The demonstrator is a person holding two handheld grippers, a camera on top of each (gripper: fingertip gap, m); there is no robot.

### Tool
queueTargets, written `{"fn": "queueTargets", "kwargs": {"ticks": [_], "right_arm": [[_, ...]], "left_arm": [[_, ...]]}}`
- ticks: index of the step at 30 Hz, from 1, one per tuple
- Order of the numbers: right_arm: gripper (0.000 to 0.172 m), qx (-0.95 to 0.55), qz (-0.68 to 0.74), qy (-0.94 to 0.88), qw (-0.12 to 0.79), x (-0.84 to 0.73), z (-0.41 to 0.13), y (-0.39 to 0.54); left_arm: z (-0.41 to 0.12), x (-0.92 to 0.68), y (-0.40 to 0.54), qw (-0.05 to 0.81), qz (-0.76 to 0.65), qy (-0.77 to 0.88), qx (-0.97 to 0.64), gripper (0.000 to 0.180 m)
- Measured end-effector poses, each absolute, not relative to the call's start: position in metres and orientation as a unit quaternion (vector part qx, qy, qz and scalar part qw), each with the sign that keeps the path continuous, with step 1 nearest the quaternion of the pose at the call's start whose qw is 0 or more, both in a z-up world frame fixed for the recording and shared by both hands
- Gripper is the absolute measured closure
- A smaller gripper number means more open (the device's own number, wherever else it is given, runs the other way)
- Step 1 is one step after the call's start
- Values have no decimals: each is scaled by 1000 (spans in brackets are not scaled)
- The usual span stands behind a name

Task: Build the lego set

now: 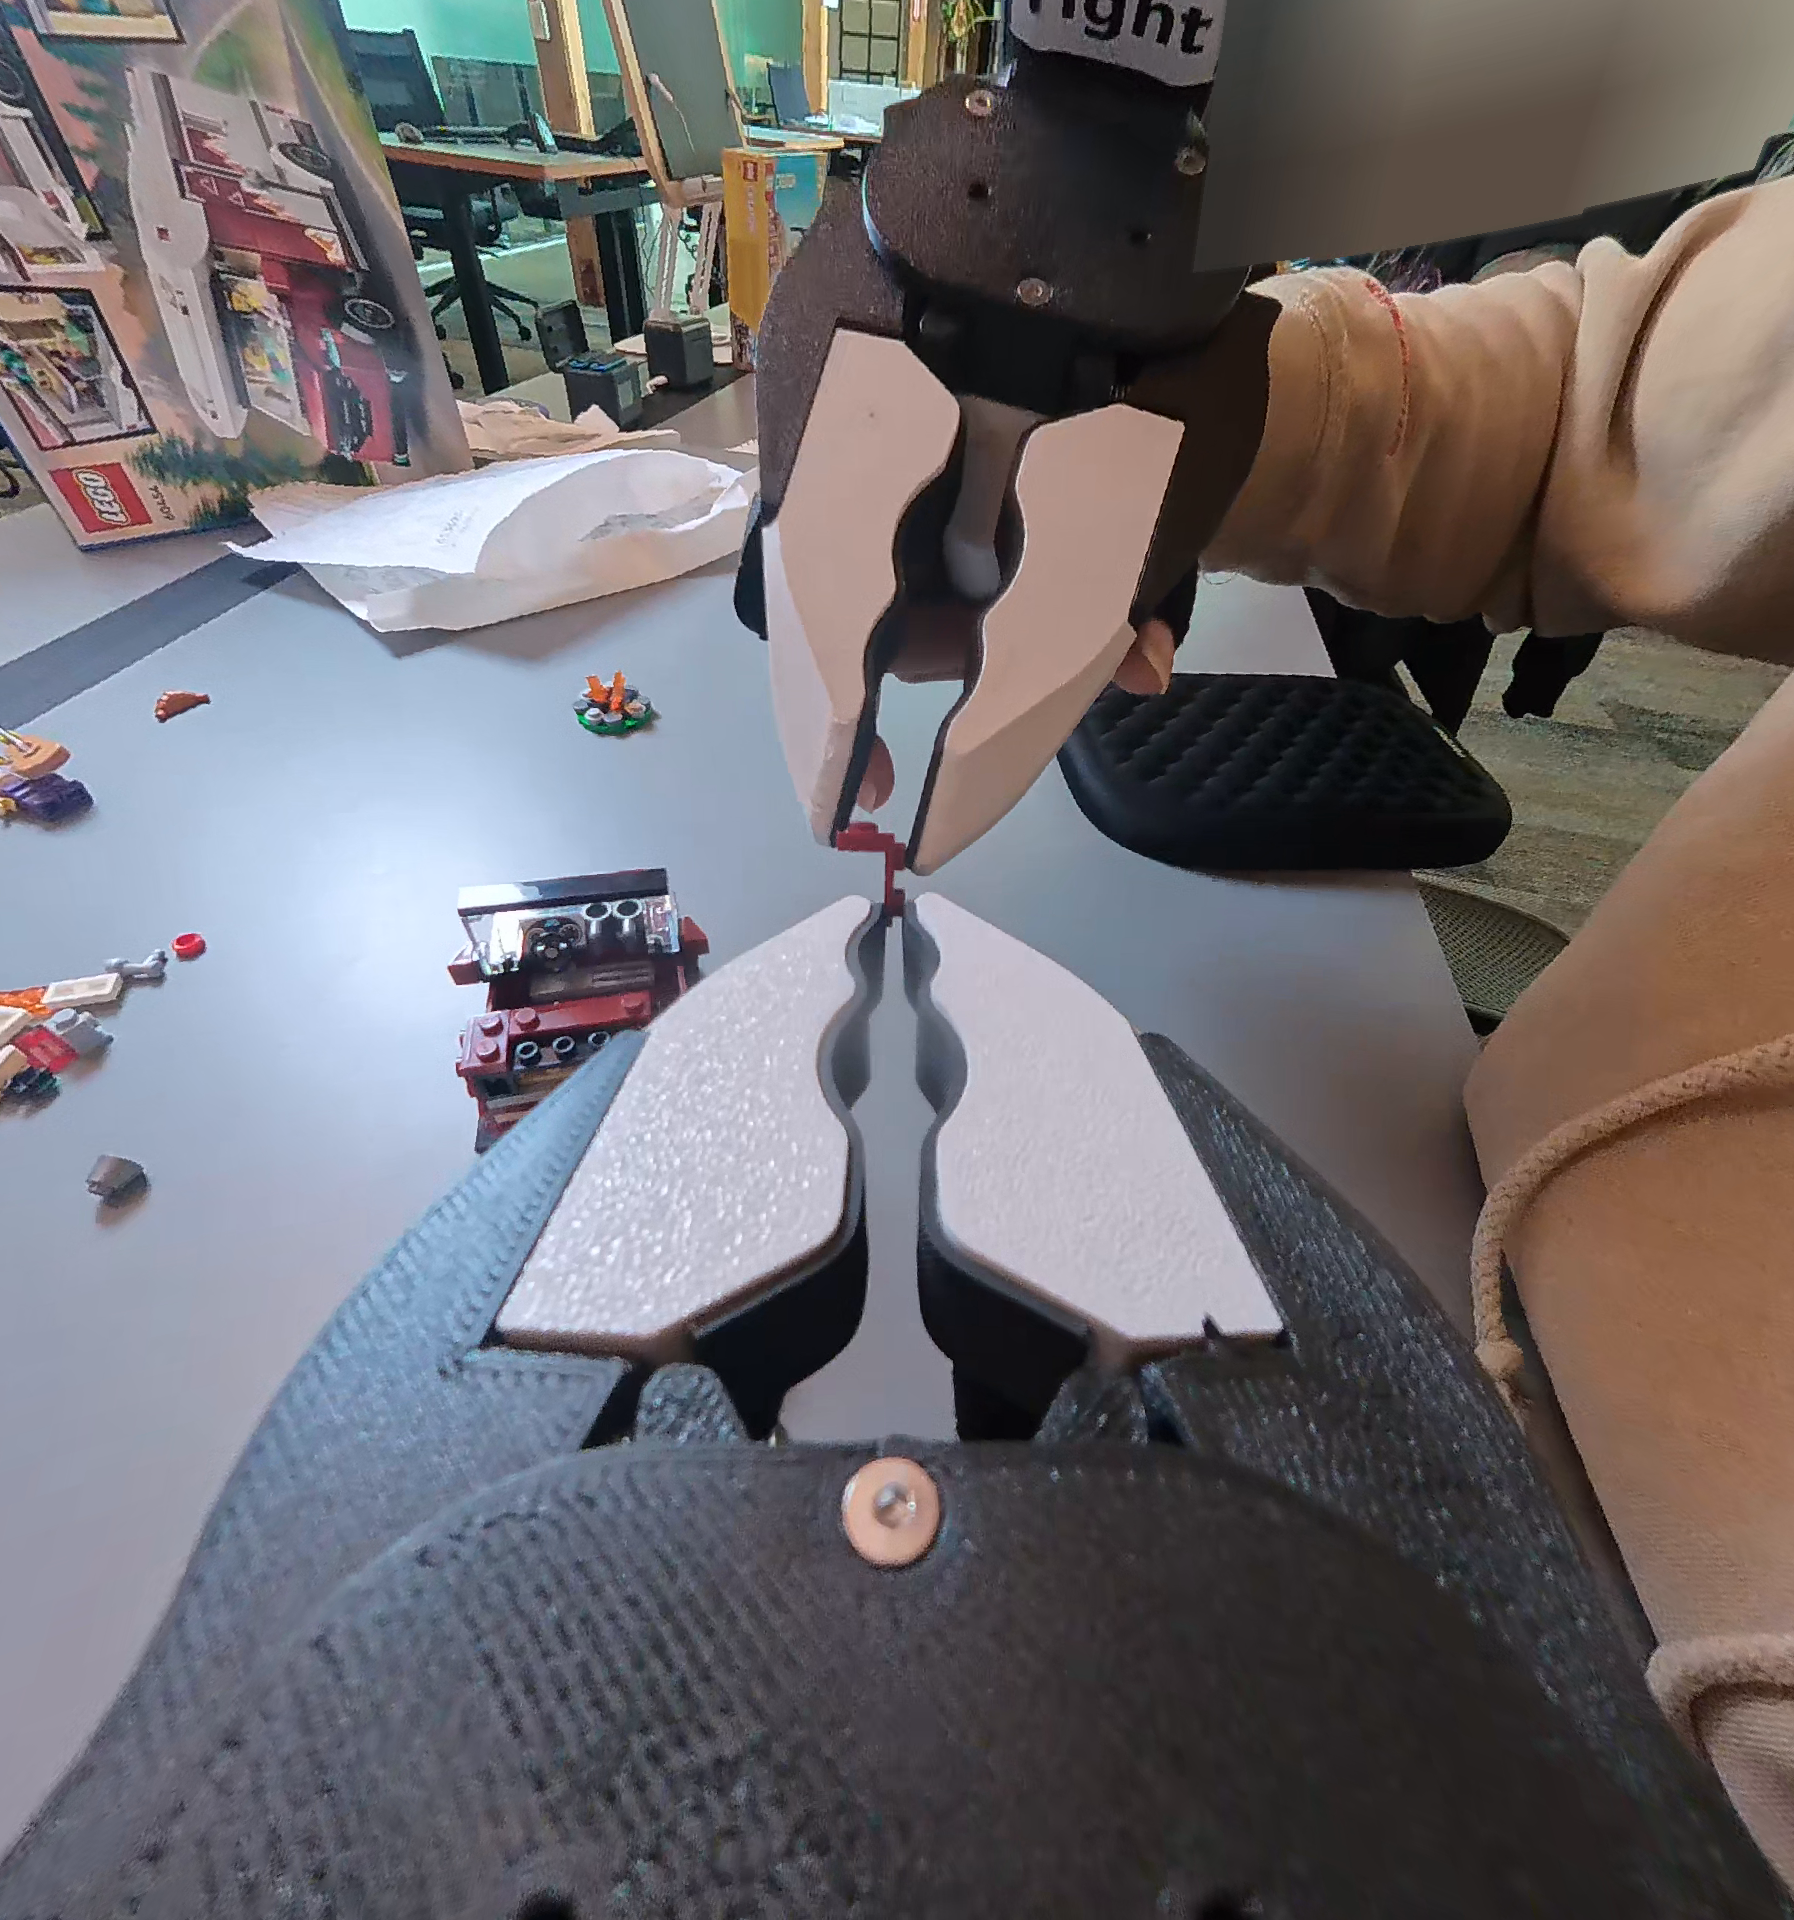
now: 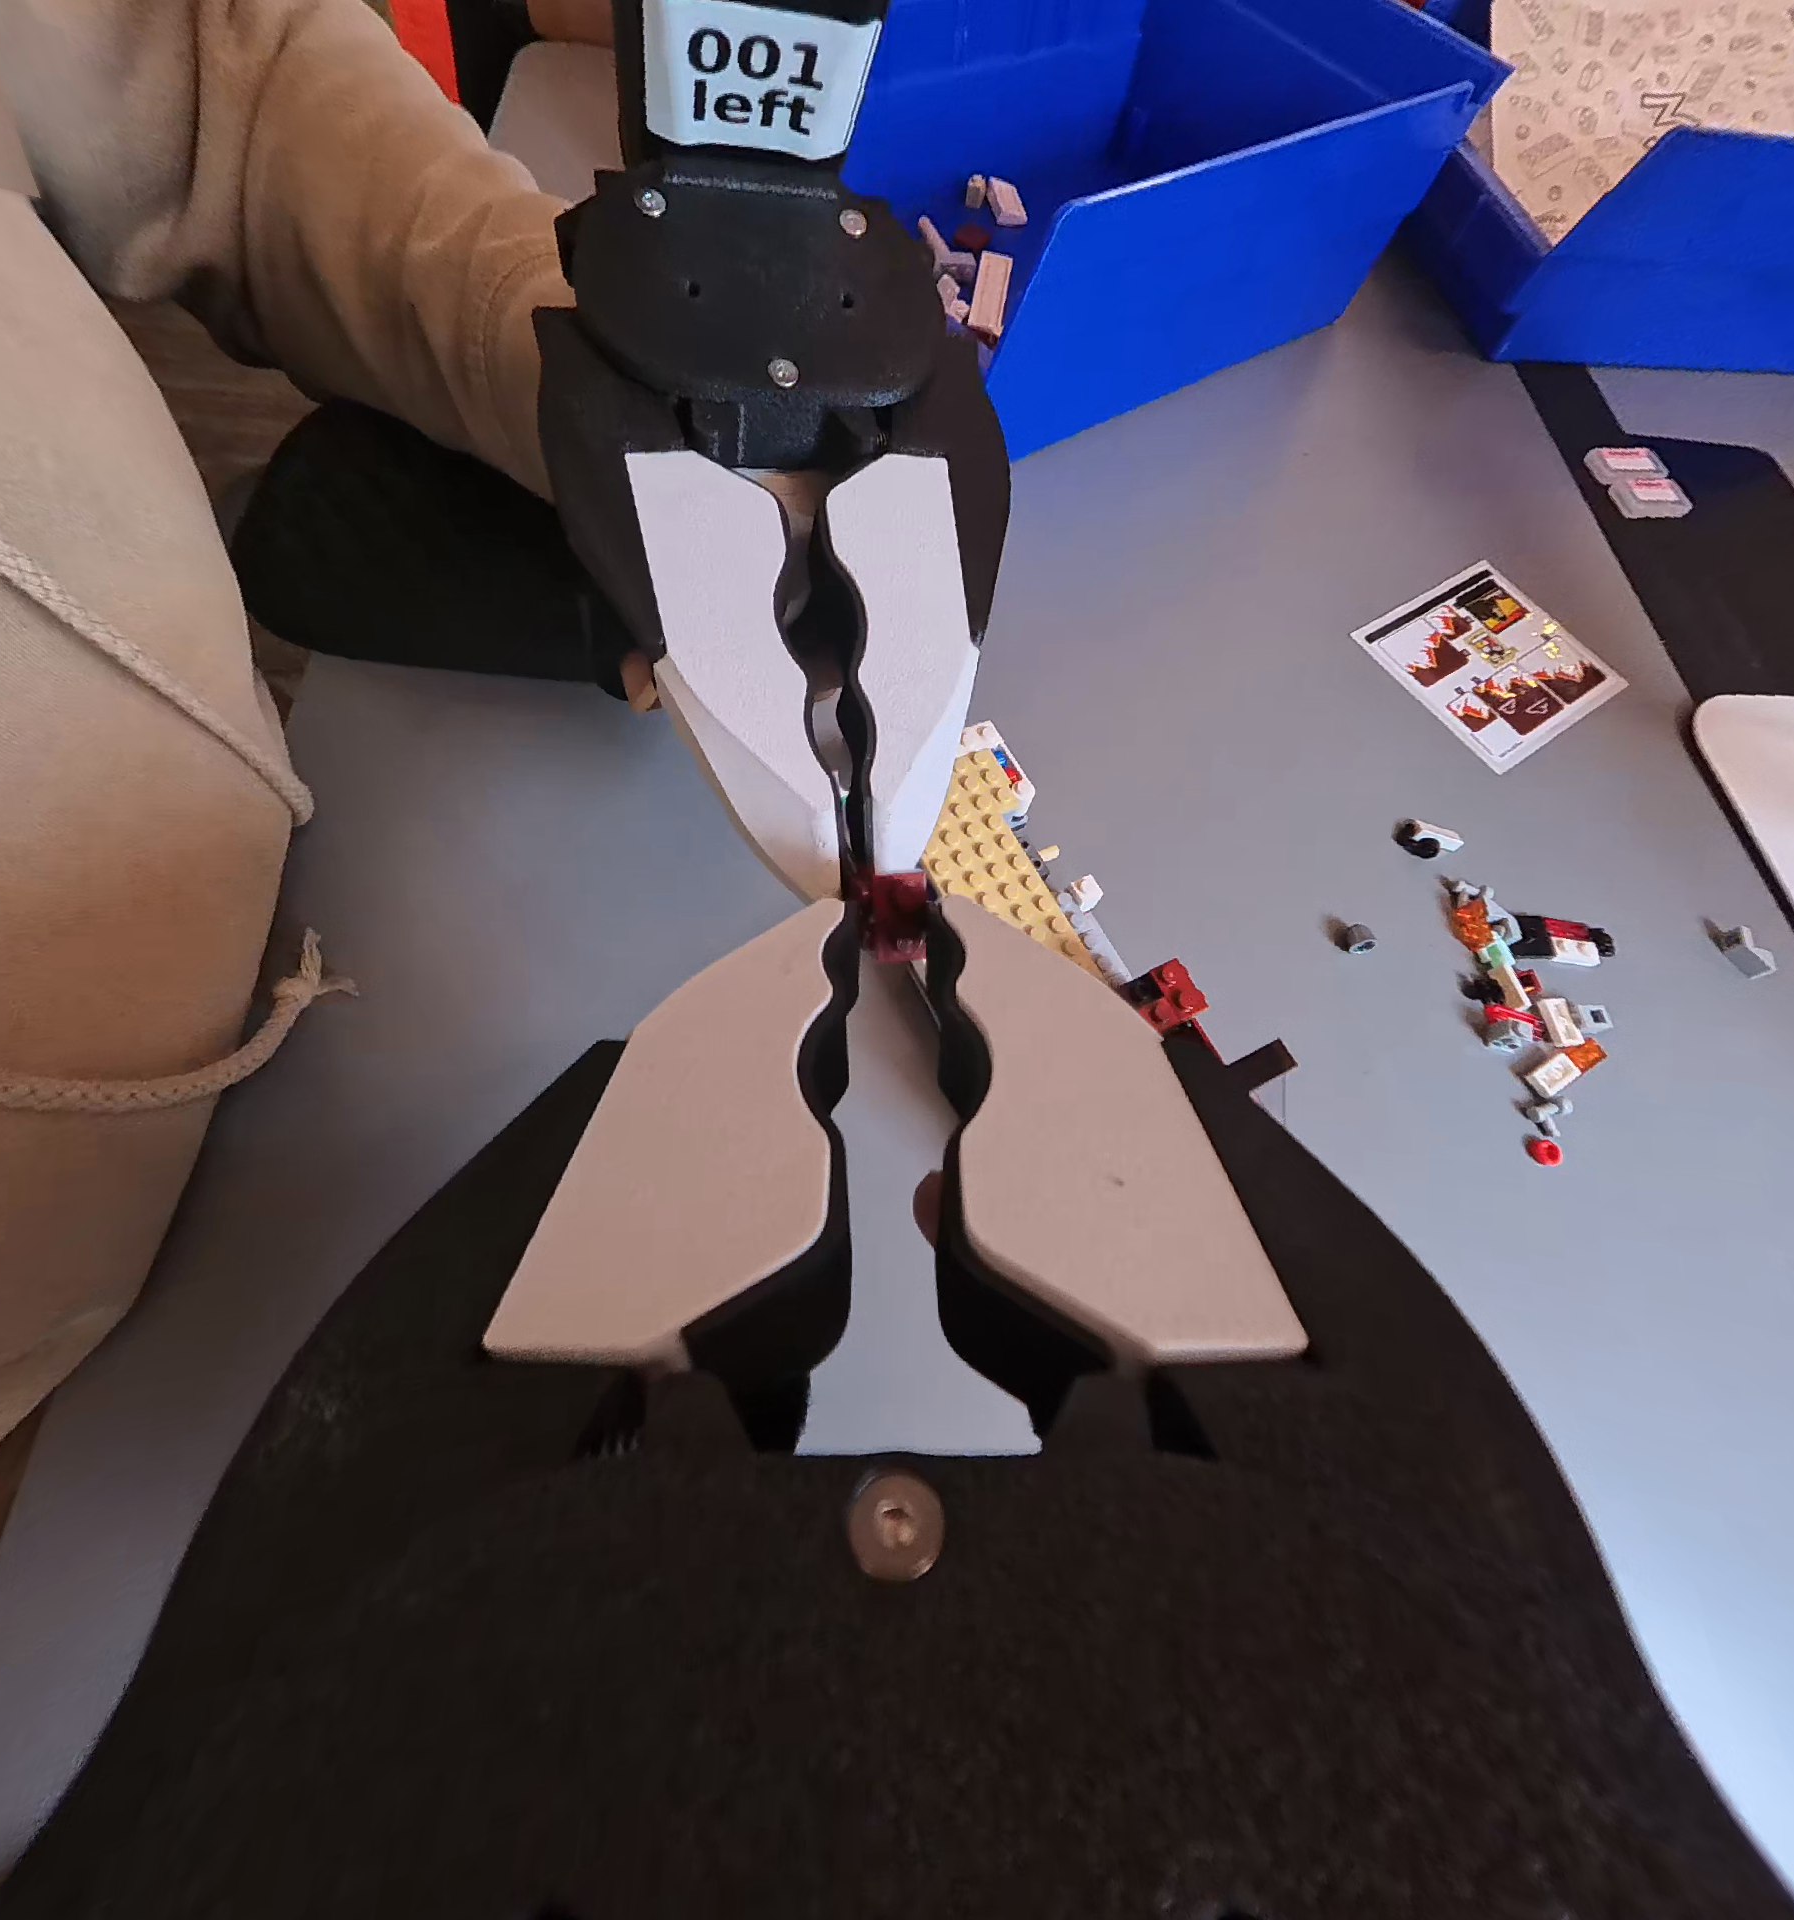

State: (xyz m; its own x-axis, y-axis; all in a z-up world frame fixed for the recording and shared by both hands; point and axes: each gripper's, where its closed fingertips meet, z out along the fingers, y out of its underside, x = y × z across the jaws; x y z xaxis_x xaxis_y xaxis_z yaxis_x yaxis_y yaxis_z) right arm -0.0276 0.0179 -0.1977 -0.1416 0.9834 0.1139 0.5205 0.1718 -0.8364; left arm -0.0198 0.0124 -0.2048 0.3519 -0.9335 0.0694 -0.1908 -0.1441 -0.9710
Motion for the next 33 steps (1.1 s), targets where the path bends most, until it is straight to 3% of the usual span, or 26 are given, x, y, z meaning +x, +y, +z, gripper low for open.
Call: {"fn": "queueTargets", "kwargs": {"ticks": [2, 8, 13, 22, 29, 33], "right_arm": [[160, -550, 318, -694, 339, -26, -202, 19], [160, -543, 192, -766, 284, -16, -230, 47], [160, -532, 144, -801, 232, -23, -250, 56], [160, -523, 96, -825, 194, -27, -263, 66], [159, -505, 81, -832, 216, -29, -263, 66], [159, -499, 87, -830, 234, -29, -263, 66]], "left_arm": [[-208, -20, 13, 490, -368, 434, -660, 175], [-226, -45, 44, 482, -293, 427, -706, 137], [-254, -52, 59, 421, -240, 458, -745, 111], [-276, -34, 84, 358, -248, 507, -744, 104], [-278, -29, 85, 349, -252, 512, -743, 119], [-279, -29, 85, 352, -244, 514, -744, 119]]}}
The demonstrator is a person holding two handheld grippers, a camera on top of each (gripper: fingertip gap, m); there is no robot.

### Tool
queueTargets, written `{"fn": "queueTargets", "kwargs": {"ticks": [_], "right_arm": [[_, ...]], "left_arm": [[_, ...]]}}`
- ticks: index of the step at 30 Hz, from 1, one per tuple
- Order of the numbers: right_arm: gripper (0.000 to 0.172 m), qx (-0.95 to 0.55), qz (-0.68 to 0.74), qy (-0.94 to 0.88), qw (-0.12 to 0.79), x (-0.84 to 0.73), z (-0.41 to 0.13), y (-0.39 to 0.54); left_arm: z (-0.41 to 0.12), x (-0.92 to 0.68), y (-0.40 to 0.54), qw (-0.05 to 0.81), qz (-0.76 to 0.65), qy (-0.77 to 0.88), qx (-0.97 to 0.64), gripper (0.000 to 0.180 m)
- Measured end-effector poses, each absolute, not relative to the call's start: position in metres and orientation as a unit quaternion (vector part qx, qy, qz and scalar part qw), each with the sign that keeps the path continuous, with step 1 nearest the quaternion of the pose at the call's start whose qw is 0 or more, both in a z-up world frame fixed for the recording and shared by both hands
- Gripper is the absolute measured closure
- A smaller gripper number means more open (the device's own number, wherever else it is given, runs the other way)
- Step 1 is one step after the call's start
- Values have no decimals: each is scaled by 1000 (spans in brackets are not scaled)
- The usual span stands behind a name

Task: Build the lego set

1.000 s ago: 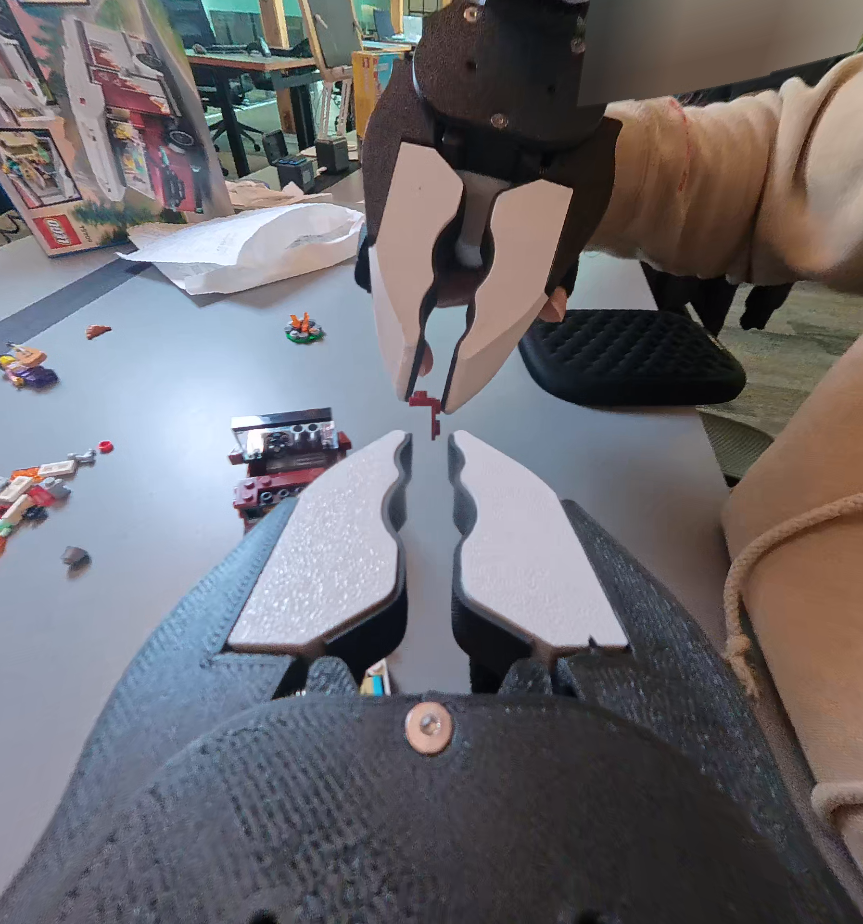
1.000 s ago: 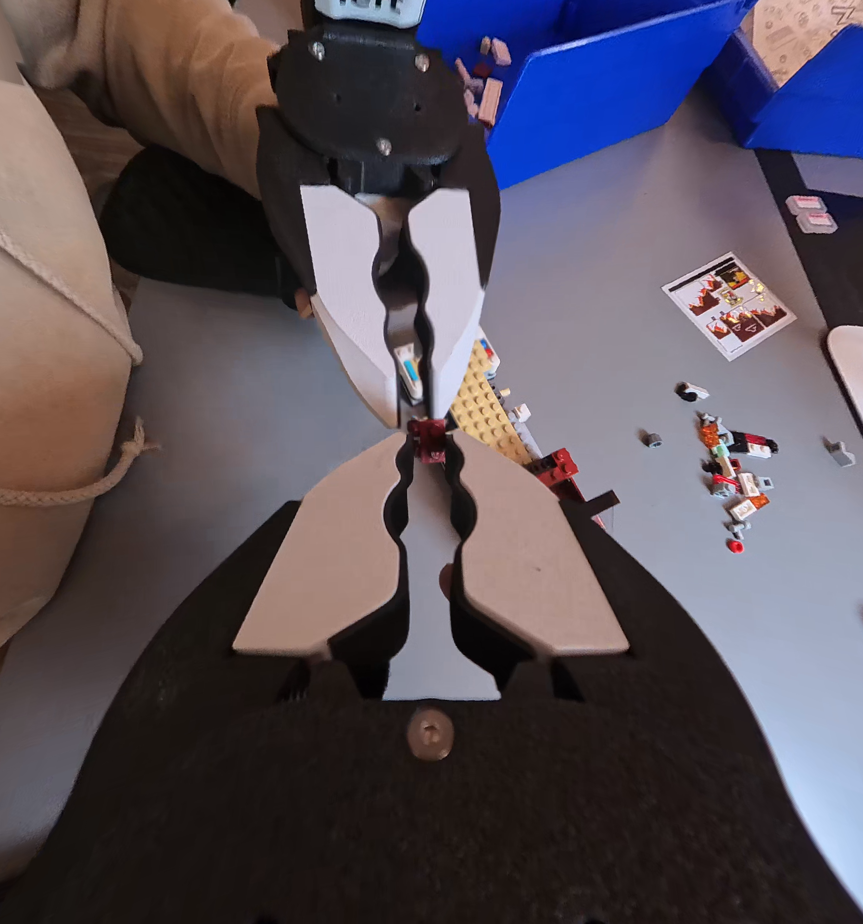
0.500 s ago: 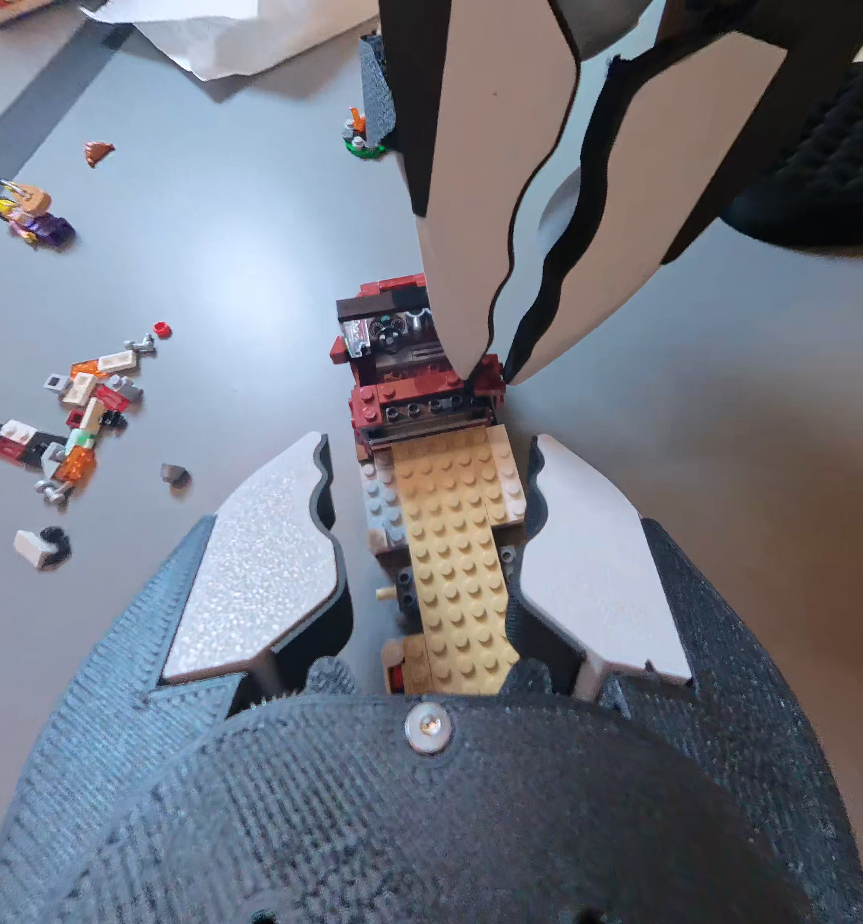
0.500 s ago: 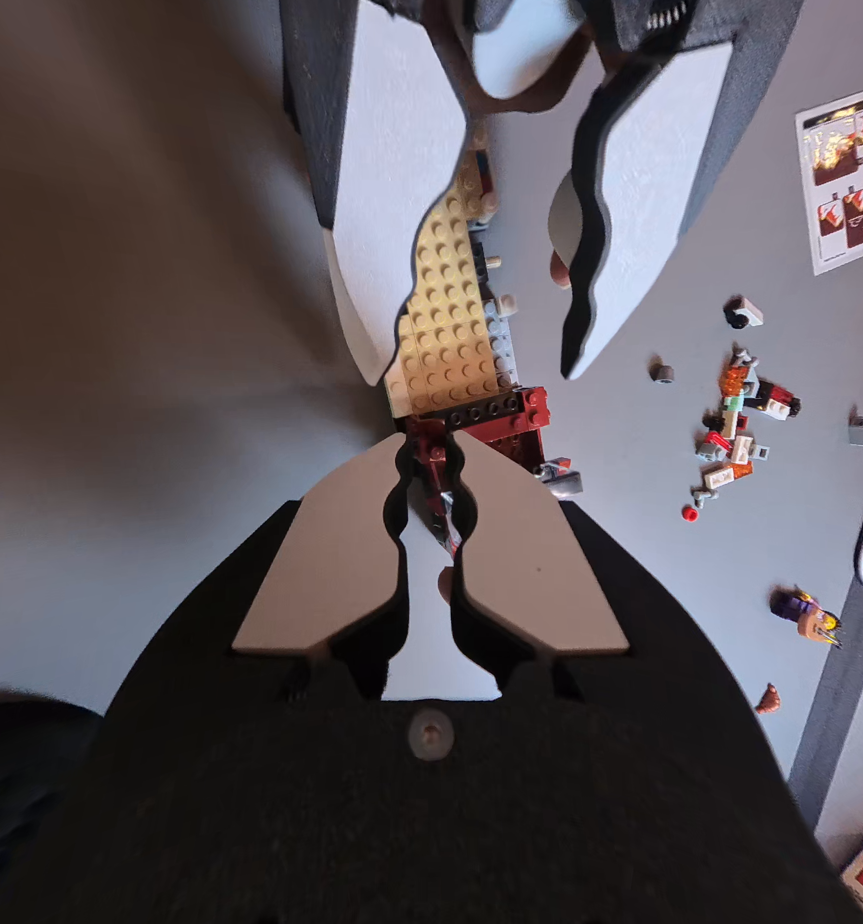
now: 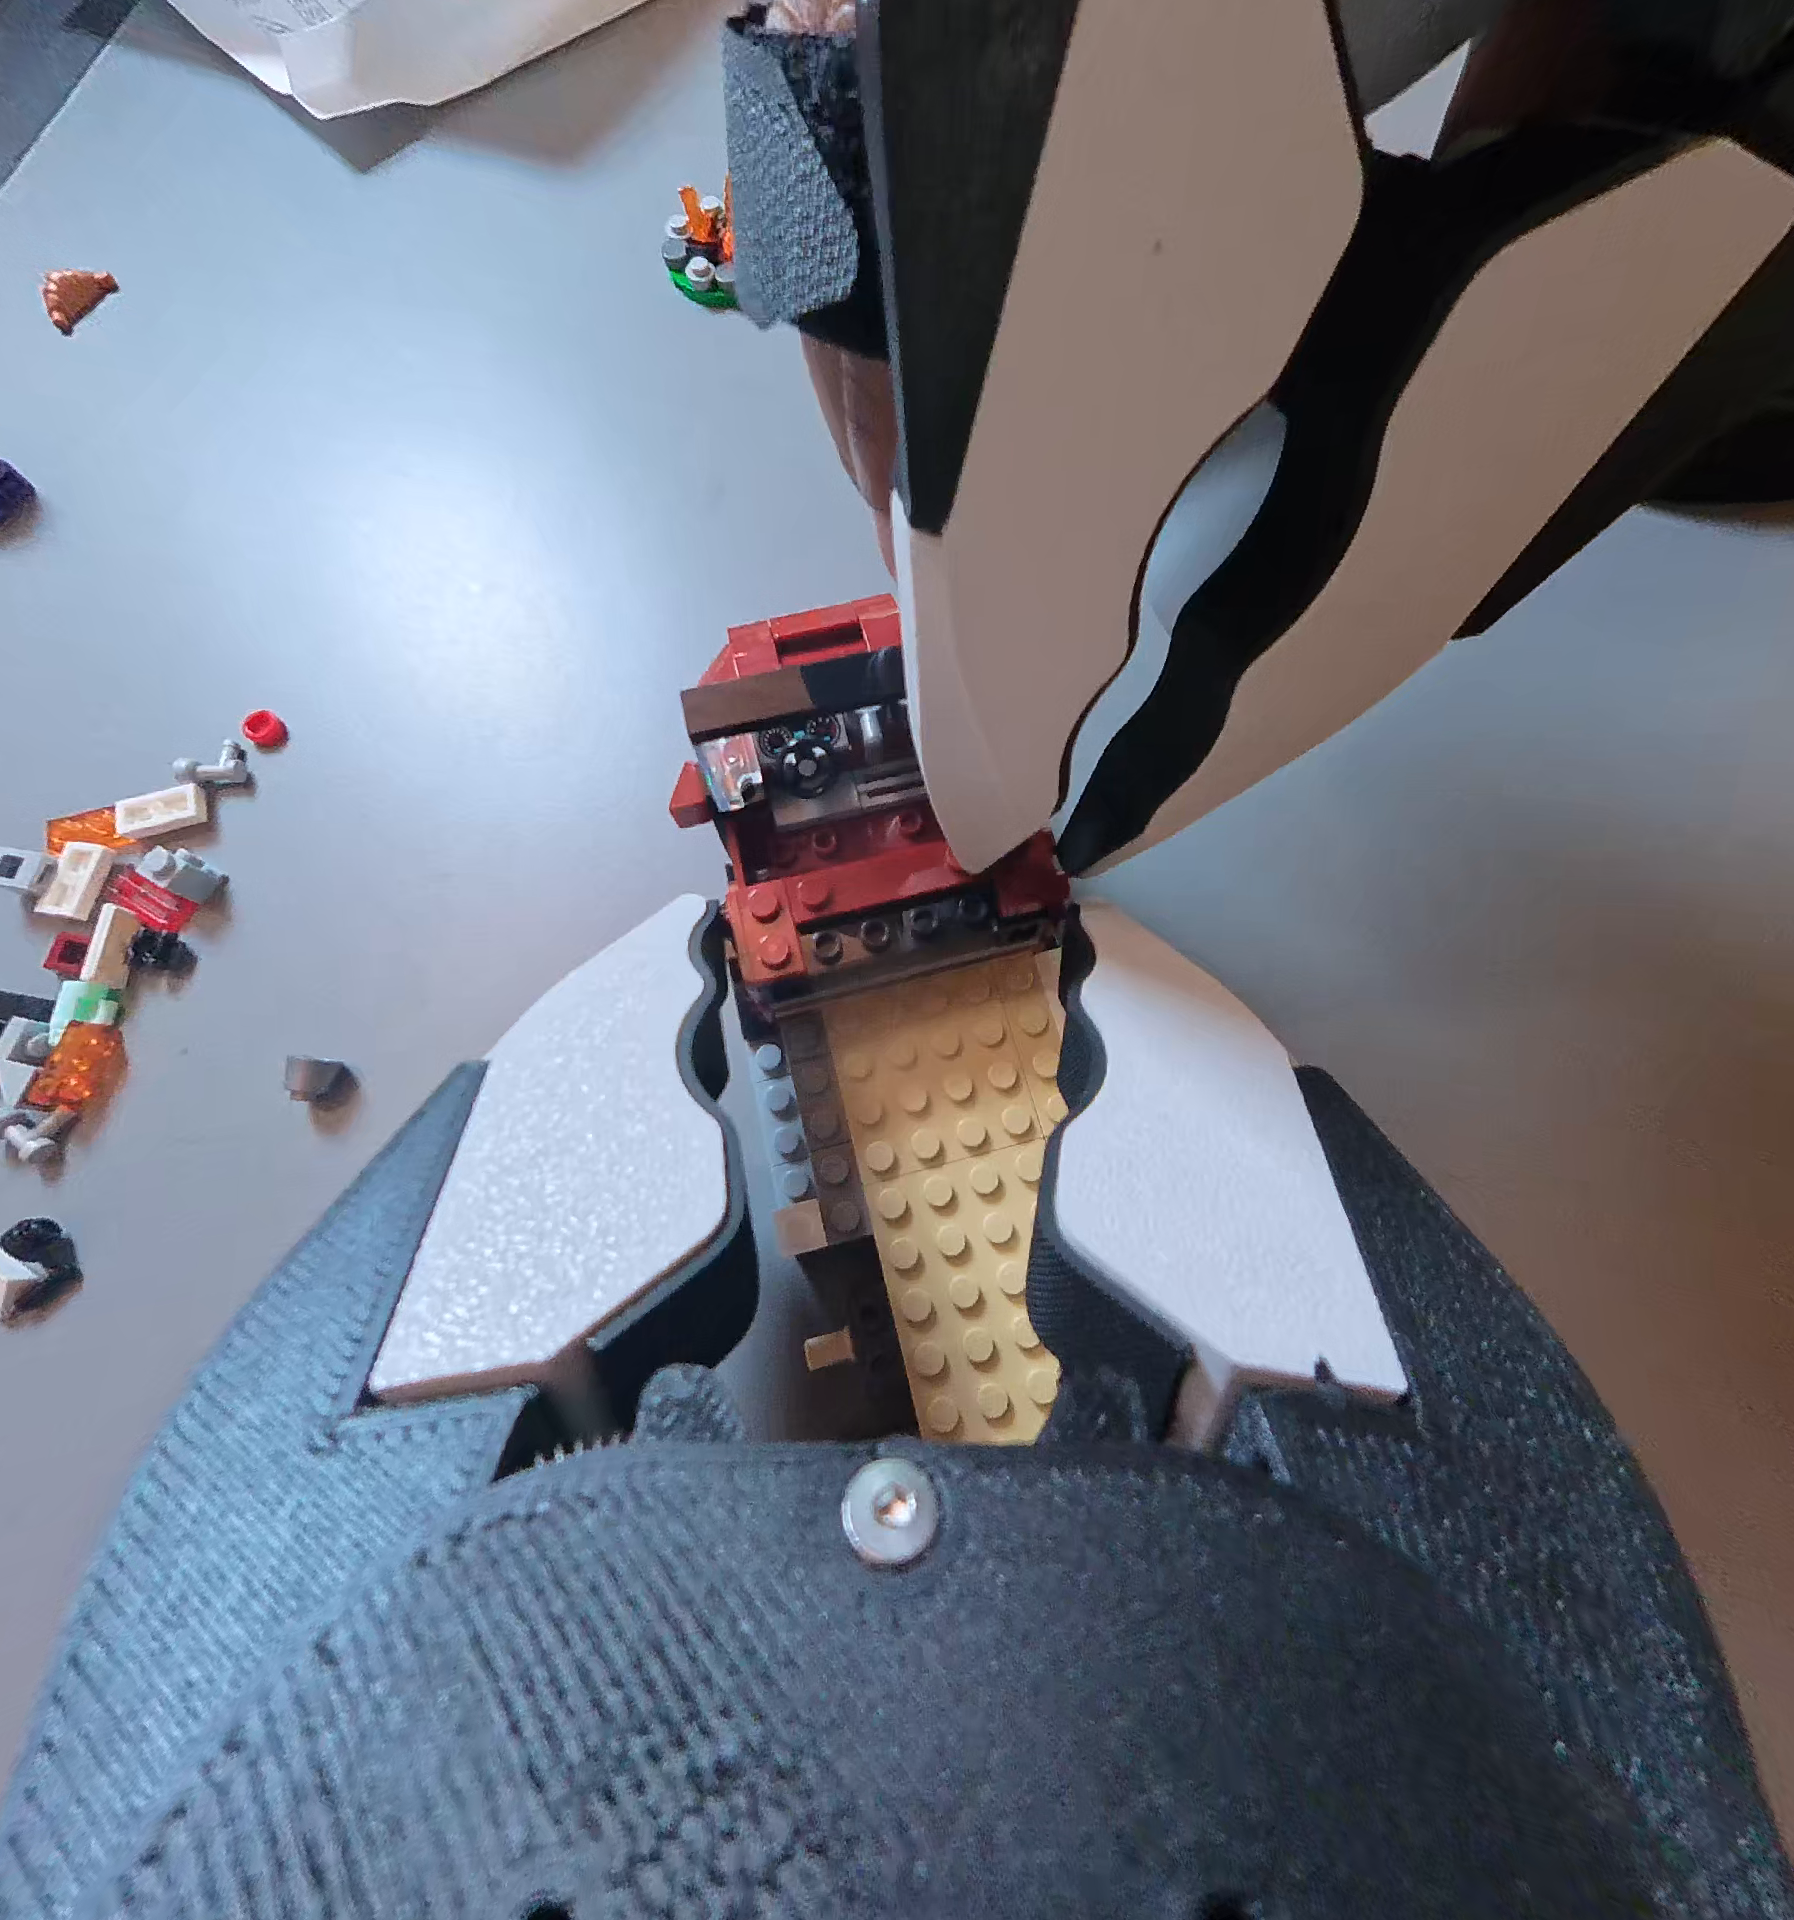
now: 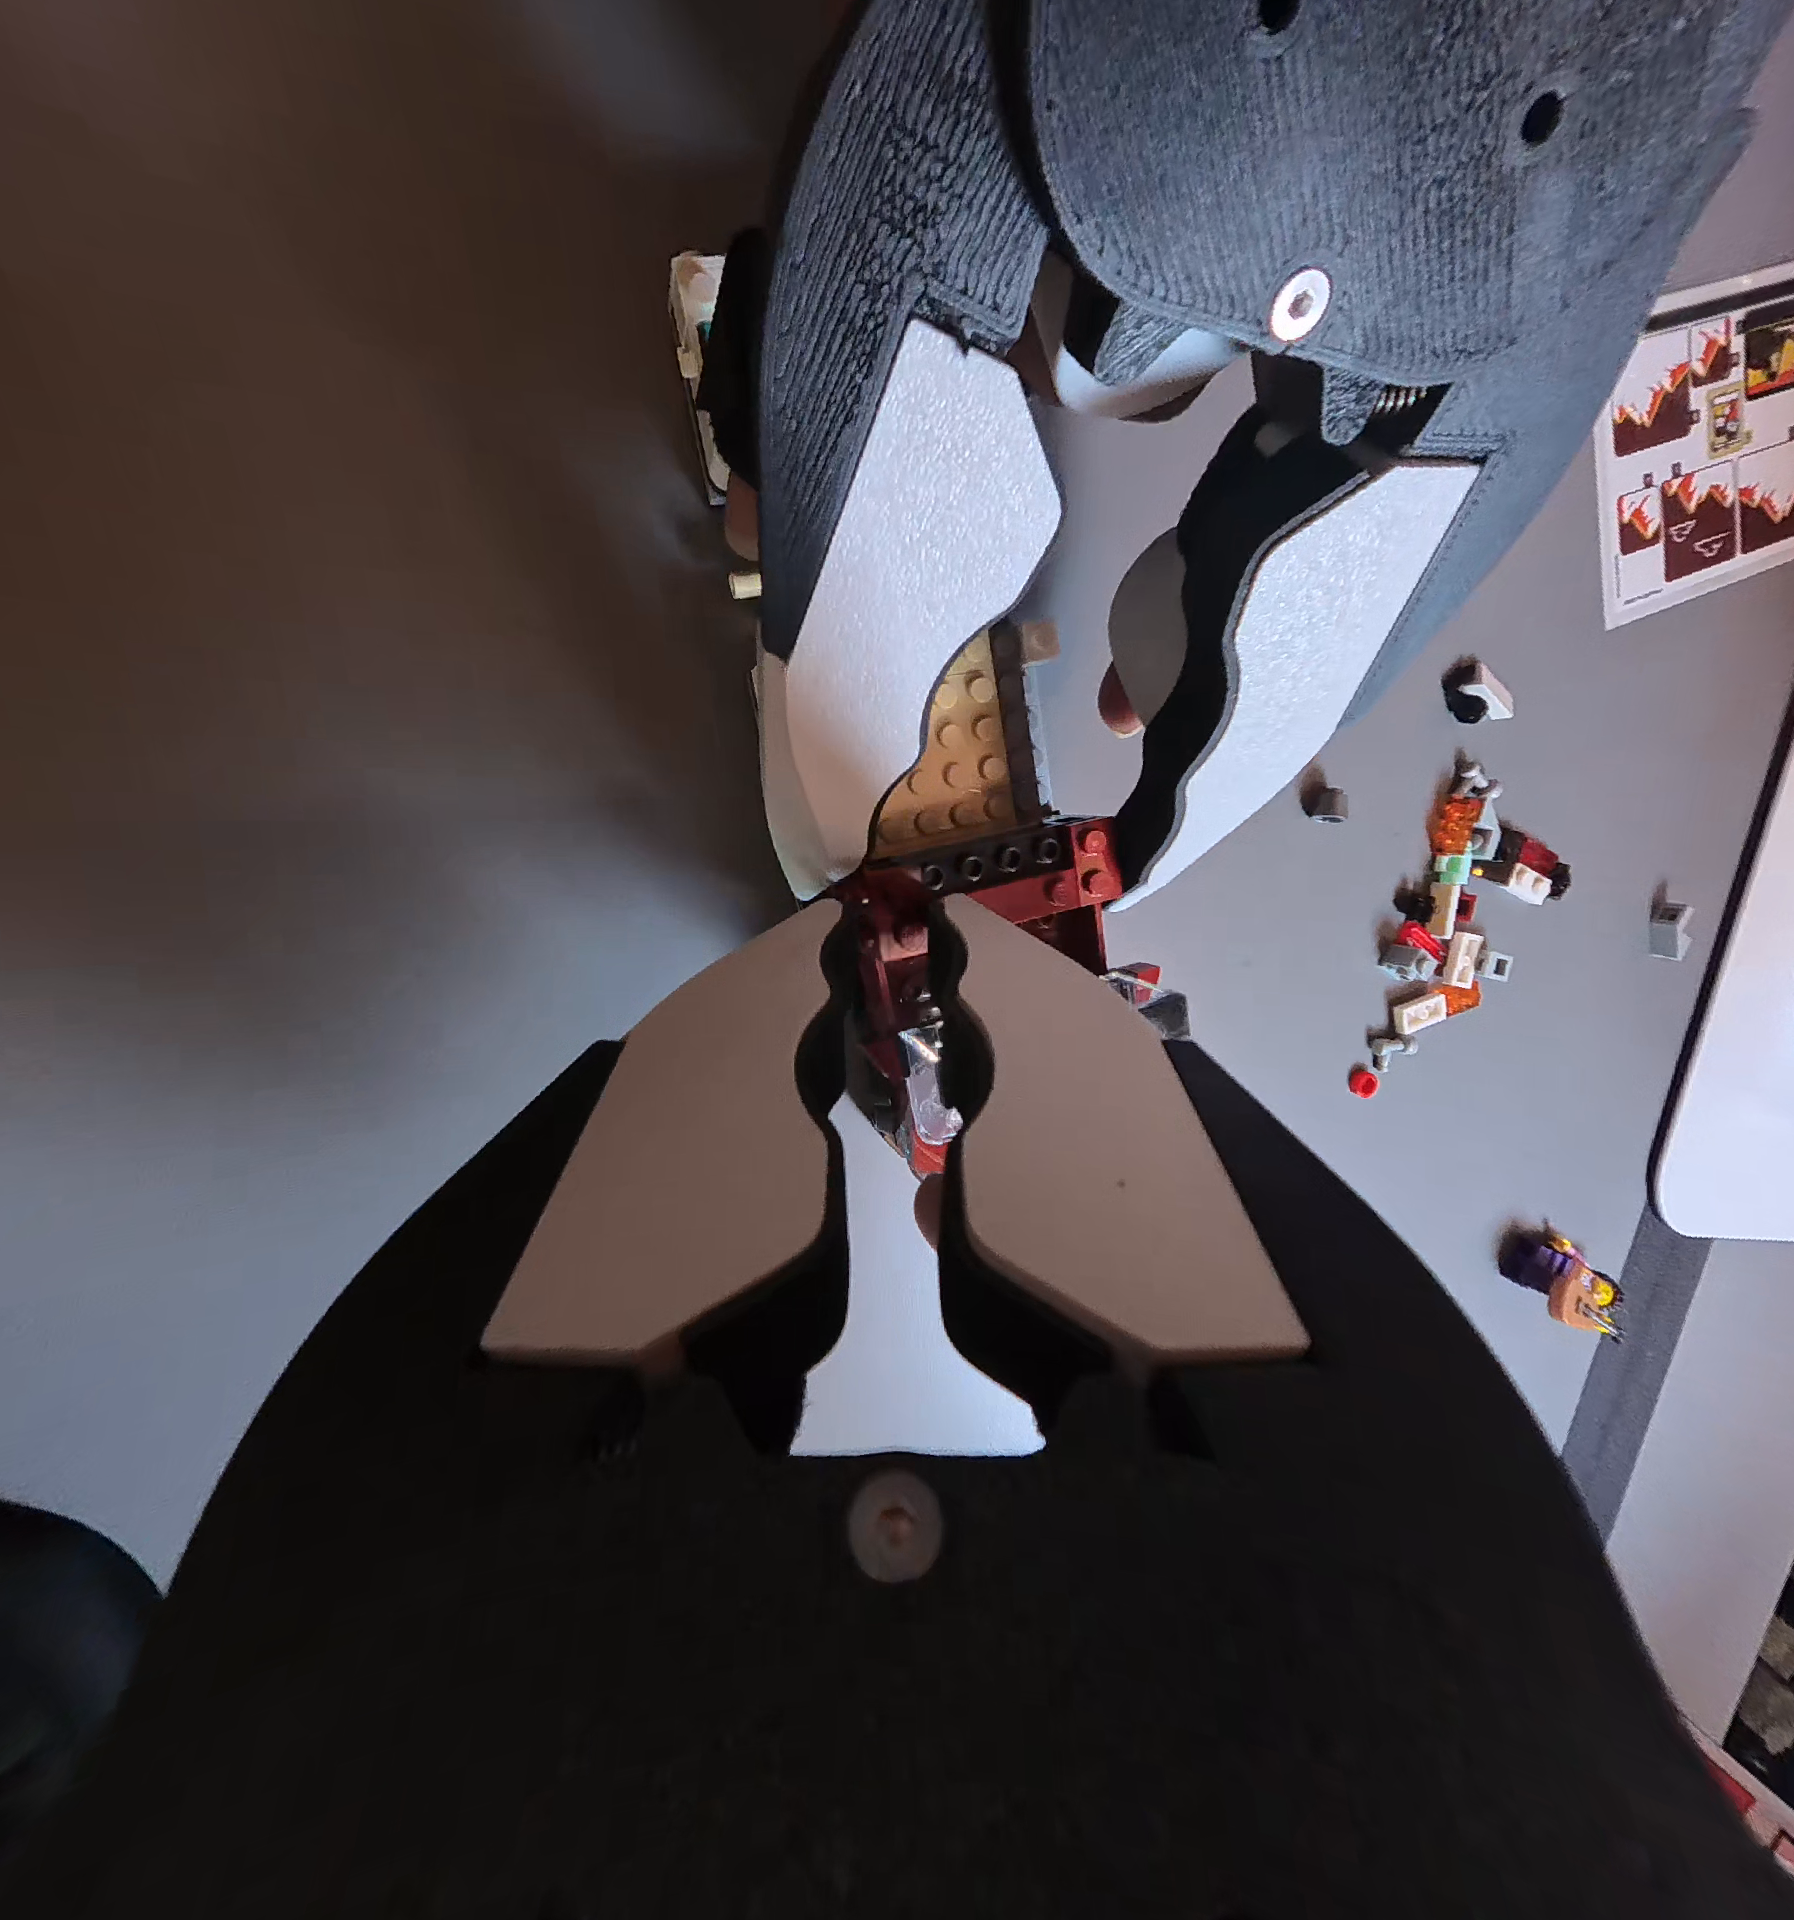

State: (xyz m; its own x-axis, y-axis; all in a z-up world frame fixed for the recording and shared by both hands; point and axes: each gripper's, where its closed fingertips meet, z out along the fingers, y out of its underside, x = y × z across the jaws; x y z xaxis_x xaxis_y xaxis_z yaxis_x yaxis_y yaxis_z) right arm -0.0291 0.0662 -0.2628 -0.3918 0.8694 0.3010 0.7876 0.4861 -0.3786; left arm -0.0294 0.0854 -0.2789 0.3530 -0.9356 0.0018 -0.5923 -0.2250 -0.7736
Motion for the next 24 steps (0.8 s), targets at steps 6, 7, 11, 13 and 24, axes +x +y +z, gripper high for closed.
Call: {"fn": "queueTargets", "kwargs": {"ticks": [6, 7, 11, 13, 24], "right_arm": [[157, -499, 86, -824, 253, -29, -262, 68], [157, -500, 86, -823, 255, -28, -261, 68], [160, -493, 100, -821, 269, -29, -253, 63], [161, -493, 94, -823, 268, -29, -255, 62], [168, -499, 85, -822, 260, -29, -261, 64]], "left_arm": [[-279, -29, 86, 352, -247, 510, -745, 119], [-279, -29, 86, 352, -248, 510, -745, 119], [-279, -29, 86, 351, -251, 509, -745, 120], [-278, -29, 86, 350, -253, 508, -745, 120], [-279, -30, 85, 346, -246, 513, -746, 120]]}}
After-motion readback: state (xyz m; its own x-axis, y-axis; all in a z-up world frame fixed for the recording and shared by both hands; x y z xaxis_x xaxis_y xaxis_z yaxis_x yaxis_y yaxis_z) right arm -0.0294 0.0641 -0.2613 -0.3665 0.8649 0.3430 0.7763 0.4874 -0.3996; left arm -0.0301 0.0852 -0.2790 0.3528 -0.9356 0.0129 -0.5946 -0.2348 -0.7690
